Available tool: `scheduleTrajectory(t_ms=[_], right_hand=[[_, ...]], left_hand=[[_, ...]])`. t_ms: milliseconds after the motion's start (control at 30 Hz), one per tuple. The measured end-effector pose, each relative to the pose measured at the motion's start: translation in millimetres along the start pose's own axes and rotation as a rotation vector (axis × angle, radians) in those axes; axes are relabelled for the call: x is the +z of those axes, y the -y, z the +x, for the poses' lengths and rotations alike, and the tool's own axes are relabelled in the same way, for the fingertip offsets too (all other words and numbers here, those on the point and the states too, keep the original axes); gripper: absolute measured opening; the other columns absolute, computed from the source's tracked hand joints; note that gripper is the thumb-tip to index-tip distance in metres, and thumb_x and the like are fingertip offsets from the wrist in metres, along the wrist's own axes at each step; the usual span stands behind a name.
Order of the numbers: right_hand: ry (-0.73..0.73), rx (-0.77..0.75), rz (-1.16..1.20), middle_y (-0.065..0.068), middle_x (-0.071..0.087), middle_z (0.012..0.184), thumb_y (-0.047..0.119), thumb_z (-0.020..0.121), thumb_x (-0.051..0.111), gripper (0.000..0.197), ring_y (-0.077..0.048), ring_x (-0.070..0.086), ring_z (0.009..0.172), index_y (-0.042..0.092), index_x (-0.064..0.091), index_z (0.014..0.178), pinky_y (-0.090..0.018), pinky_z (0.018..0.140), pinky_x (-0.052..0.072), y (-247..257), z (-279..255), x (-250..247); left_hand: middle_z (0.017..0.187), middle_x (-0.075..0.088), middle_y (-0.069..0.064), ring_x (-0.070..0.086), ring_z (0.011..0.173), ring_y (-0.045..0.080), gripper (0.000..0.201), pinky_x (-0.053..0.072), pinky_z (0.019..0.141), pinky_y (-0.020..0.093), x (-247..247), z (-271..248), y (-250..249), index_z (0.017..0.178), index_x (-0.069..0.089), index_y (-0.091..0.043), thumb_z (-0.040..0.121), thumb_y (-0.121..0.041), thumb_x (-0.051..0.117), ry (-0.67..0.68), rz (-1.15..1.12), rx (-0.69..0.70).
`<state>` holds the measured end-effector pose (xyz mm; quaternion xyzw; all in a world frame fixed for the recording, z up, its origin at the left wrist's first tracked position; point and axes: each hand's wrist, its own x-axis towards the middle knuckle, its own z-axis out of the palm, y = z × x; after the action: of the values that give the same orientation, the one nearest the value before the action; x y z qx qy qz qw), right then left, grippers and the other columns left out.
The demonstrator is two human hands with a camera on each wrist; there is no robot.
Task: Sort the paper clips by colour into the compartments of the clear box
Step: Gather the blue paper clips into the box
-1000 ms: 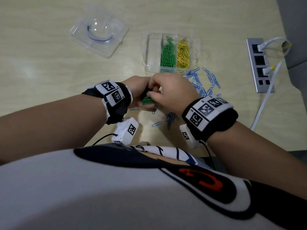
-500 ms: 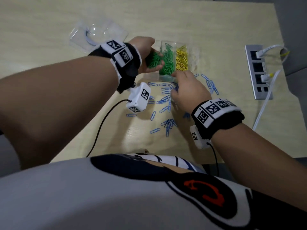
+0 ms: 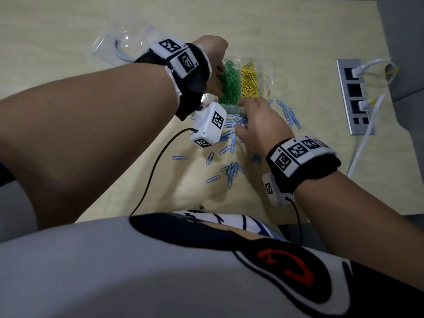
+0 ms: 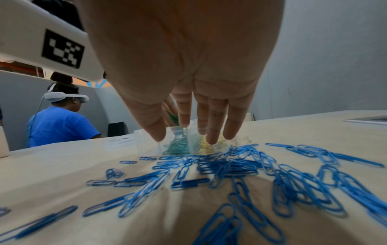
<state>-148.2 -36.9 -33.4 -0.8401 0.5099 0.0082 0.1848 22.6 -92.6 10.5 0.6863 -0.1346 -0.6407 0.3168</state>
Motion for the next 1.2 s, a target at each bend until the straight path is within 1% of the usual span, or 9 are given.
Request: scheduleTrajectory(t_ms=[167,333,500,600,700,800,933,1033,1200], right_hand=[[-0.151,0.027,0.120,-0.009,0.045,0.127,0.019,0.087,0.050,0.037,-0.032,0.055,0.102,0.018,0.053,0.124,-0.038,0.083,0.046,-9.3,-2.2,-6.4],[-0.282,0.406,0.167,-0.015,0.045,0.130,0.015,0.091,0.045,0.033,-0.035,0.047,0.117,0.013,0.053,0.123,-0.040,0.094,0.039,-49.8,2.6,-10.7],[0.038,0.340,0.076,-0.018,0.029,0.148,0.036,0.096,0.038,0.054,-0.032,0.027,0.137,0.002,0.033,0.138,-0.046,0.110,0.029,-72.0,10.4,14.1],[0.123,0.188,0.037,-0.016,0.015,0.156,0.038,0.097,0.037,0.063,-0.031,0.016,0.143,0.002,0.022,0.146,-0.047,0.116,0.021,-53.4,6.0,27.6],[0.185,0.098,0.054,-0.011,0.006,0.160,0.036,0.099,0.038,0.063,-0.026,0.008,0.147,0.007,0.016,0.151,-0.039,0.119,0.012,-33.0,-6.5,30.0],[0.095,0.072,0.142,-0.011,0.030,0.153,0.021,0.098,0.043,0.049,-0.024,0.031,0.139,0.011,0.034,0.145,-0.032,0.112,0.024,-28.7,-17.2,16.1],[-0.092,0.356,0.110,-0.015,0.041,0.136,0.006,0.090,0.044,0.043,-0.035,0.044,0.122,0.012,0.046,0.133,-0.039,0.098,0.037,-46.9,-22.5,-8.7],[0.007,0.659,-0.017,-0.019,0.036,0.134,0.006,0.090,0.046,0.038,-0.040,0.042,0.121,0.005,0.040,0.128,-0.044,0.095,0.039,-60.8,-25.1,-14.4],[0.090,0.609,-0.037,-0.018,0.035,0.132,0.005,0.090,0.046,0.034,-0.039,0.043,0.119,0.003,0.042,0.124,-0.042,0.089,0.041,-50.9,-29.7,-0.6]], left_hand=[[0.132,0.049,0.020,0.050,0.121,0.039,0.047,0.048,0.085,0.051,0.7,-18.8,3.8,0.128,0.052,-0.005,0.098,-0.039,0.039,0.014,0.079,0.086],[0.081,0.062,-0.002,0.061,0.073,0.015,0.010,0.049,0.075,0.033,-23.4,-28.7,24.5,0.090,0.063,-0.019,0.091,-0.022,0.054,-0.004,0.324,0.224],[0.114,0.054,0.007,0.054,0.100,0.028,0.033,0.046,0.090,0.038,-57.7,-20.1,59.8,0.115,0.063,-0.027,0.082,-0.030,0.065,-0.226,1.271,0.524],[0.126,0.050,0.014,0.048,0.110,0.040,0.046,0.041,0.097,0.042,-66.4,-12.1,71.1,0.125,0.060,-0.025,0.080,-0.034,0.069,-0.243,1.524,0.591],[0.116,0.059,0.015,0.054,0.106,0.037,0.035,0.042,0.090,0.038,-65.2,-10.0,68.7,0.119,0.063,-0.016,0.087,-0.029,0.064,-0.252,1.524,0.627],[0.108,0.066,0.015,0.059,0.101,0.036,0.026,0.046,0.082,0.037,-62.2,-7.4,60.4,0.109,0.069,-0.012,0.092,-0.027,0.058,-0.306,1.525,0.598],[0.106,0.067,0.015,0.059,0.100,0.035,0.027,0.045,0.078,0.036,-58.4,-7.0,53.9,0.109,0.069,-0.010,0.094,-0.028,0.055,-0.322,1.563,0.570],[0.103,0.068,0.015,0.060,0.099,0.036,0.026,0.045,0.078,0.035,-55.6,-9.8,52.6,0.107,0.070,-0.010,0.094,-0.026,0.054,-0.345,1.541,0.570],[0.109,0.056,0.013,0.057,0.094,0.035,0.045,0.047,0.078,0.042,-57.9,-21.0,72.9,0.122,0.044,-0.018,0.082,-0.019,0.066,-0.351,1.343,0.644]])
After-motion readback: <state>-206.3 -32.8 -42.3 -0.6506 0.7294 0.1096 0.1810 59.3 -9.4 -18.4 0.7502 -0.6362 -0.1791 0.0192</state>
